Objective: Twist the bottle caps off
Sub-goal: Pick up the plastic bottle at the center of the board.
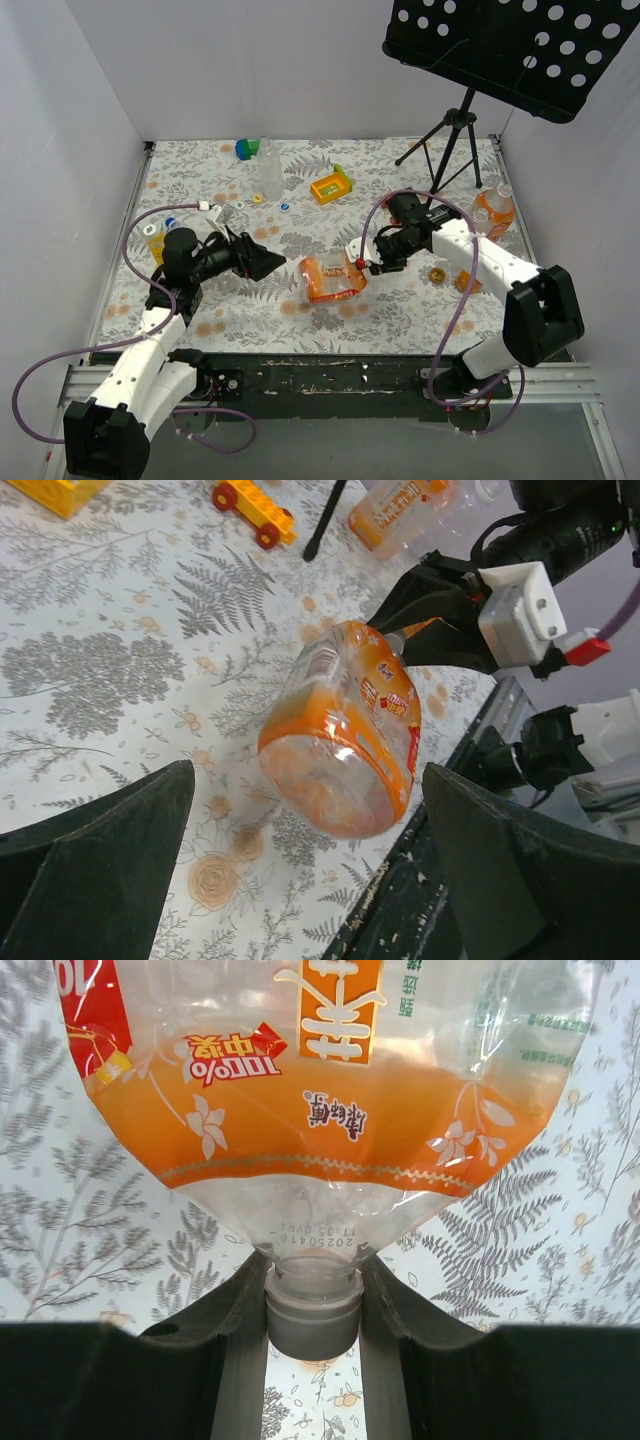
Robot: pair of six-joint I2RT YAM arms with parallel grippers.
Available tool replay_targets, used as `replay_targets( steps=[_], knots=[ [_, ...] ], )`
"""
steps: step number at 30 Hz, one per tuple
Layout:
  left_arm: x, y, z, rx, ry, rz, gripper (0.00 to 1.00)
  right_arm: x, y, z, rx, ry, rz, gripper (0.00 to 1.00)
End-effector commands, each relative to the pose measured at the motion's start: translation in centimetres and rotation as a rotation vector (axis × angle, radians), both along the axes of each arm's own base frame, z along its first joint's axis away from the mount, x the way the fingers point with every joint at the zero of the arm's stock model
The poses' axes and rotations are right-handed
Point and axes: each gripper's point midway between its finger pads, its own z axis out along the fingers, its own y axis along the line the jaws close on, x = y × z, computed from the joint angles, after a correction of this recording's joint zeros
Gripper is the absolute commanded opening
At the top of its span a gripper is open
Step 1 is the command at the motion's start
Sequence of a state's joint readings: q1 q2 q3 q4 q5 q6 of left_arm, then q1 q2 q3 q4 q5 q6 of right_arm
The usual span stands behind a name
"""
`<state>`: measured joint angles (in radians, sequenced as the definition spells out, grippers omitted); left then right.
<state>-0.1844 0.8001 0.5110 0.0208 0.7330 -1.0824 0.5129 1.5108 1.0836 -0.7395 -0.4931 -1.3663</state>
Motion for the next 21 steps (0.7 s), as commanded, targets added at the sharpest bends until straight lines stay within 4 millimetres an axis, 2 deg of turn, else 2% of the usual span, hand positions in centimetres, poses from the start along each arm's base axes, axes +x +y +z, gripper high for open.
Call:
replay_targets(
  steps=[1,9,17,21],
  knots=[
    [-1.7,-1.6,2.0,-0.086,0.052,-0.143,0.98,-4.3,-0.6,1.5,-0.045,0.01,0.095,0.01],
    [-4.5,-2.4,4.3,-0.13,0.126,-0.283,0.98,-8.5,-1.5,3.1,-0.056,-0.006,0.18,0.01],
    [-5.0,-3.1,3.5,-0.164,0.248,-0.363,0.98,-11.3,-2.3,2.4,-0.027,0.005,0.228,0.01],
    [-5.5,-4.3,3.1,-0.155,0.269,-0.396,0.98,-12.2,-2.6,2.1,-0.012,0.004,0.25,0.01]
  ],
)
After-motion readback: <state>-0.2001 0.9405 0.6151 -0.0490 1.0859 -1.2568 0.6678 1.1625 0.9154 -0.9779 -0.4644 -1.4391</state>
